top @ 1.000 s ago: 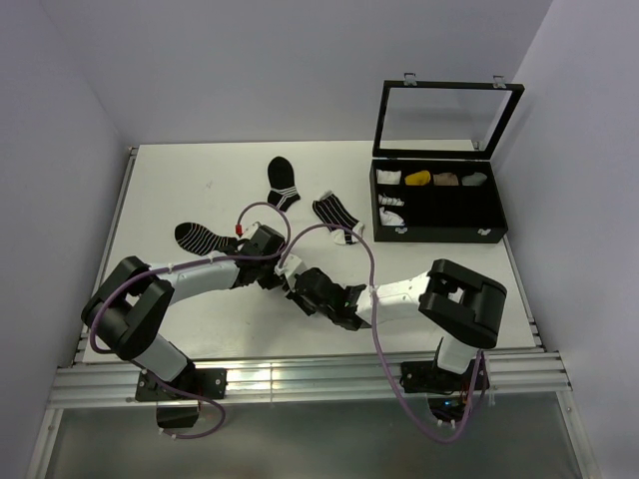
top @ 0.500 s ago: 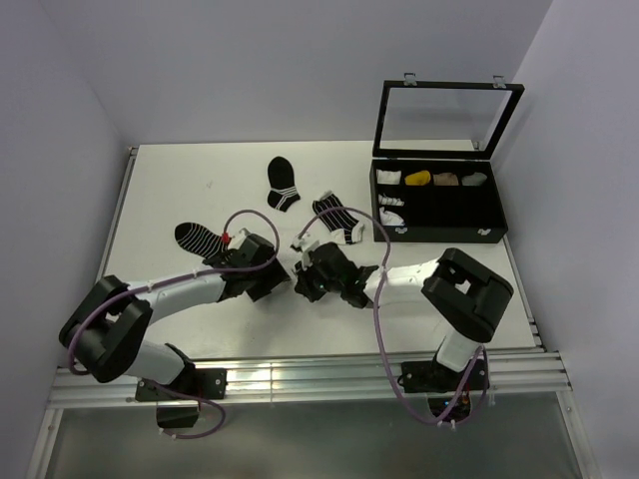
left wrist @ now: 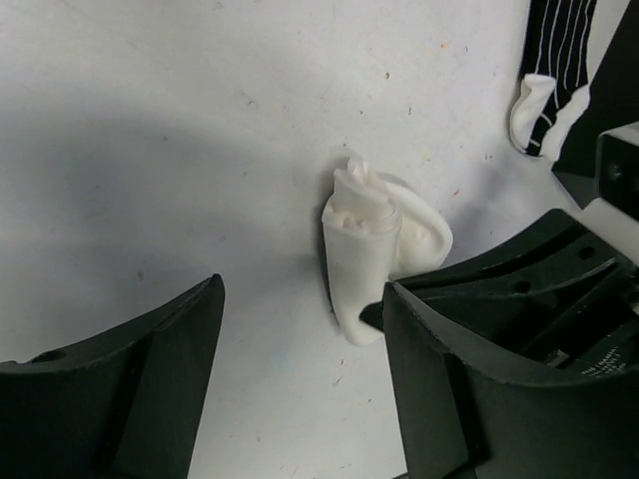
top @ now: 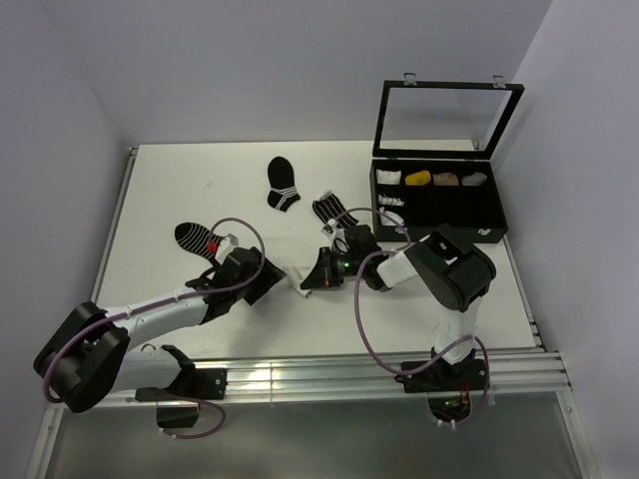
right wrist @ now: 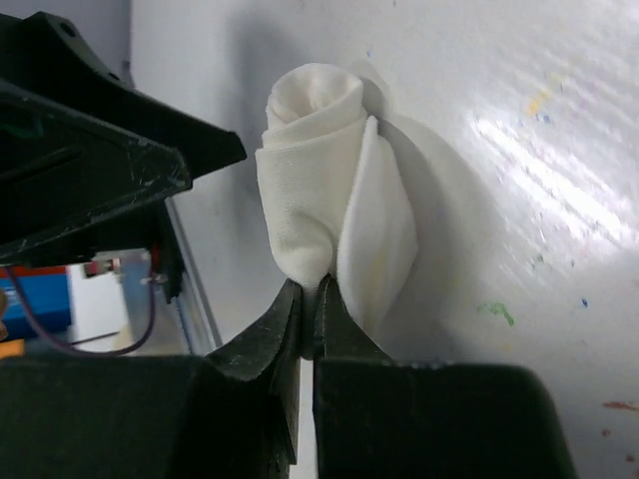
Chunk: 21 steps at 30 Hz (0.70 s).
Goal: Roll the socks
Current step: Roll the sock at the center of the board.
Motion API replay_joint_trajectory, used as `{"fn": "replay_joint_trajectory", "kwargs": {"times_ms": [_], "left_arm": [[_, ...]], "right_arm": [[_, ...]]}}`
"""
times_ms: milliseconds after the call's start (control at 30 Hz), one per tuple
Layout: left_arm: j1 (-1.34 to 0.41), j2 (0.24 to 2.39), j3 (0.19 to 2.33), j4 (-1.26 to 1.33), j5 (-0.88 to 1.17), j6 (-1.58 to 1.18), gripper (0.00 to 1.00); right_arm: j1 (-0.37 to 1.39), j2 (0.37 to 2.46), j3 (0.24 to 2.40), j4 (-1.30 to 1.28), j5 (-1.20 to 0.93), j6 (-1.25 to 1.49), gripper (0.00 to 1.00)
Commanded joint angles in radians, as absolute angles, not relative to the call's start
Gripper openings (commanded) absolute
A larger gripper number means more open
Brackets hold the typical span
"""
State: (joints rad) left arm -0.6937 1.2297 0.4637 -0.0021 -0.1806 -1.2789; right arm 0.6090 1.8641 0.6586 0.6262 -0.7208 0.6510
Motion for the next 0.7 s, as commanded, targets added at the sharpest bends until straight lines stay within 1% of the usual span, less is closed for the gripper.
{"fn": "replay_joint_trajectory", "kwargs": {"times_ms": [0,33,233,567,667], "left_arm": [[-0.701,1.268,0.488,0.089,-0.183,-1.281,0.69],[-0.701,1.281,0.491,0.094,-0.176,-1.284,0.67],[-0.707,1.373,0.525,0.121,-0.15,-1.278,0.63],[-0.713,1.439,0.537,0.147,-0.141,-1.27,0.61],[-0.713,1.474,0.551,0.143,-0.118,-1.272,0.56]], "right_arm": [[0.588,1.907,0.606,0.77,-0.844,0.811,0.0],[0.58,1.916,0.598,0.784,-0.847,0.819,0.0],[0.56,1.945,0.584,0.812,-0.857,0.858,0.0],[0.552,1.983,0.592,0.842,-0.873,0.887,0.01],[0.551,1.994,0.594,0.862,-0.879,0.907,0.01]]}}
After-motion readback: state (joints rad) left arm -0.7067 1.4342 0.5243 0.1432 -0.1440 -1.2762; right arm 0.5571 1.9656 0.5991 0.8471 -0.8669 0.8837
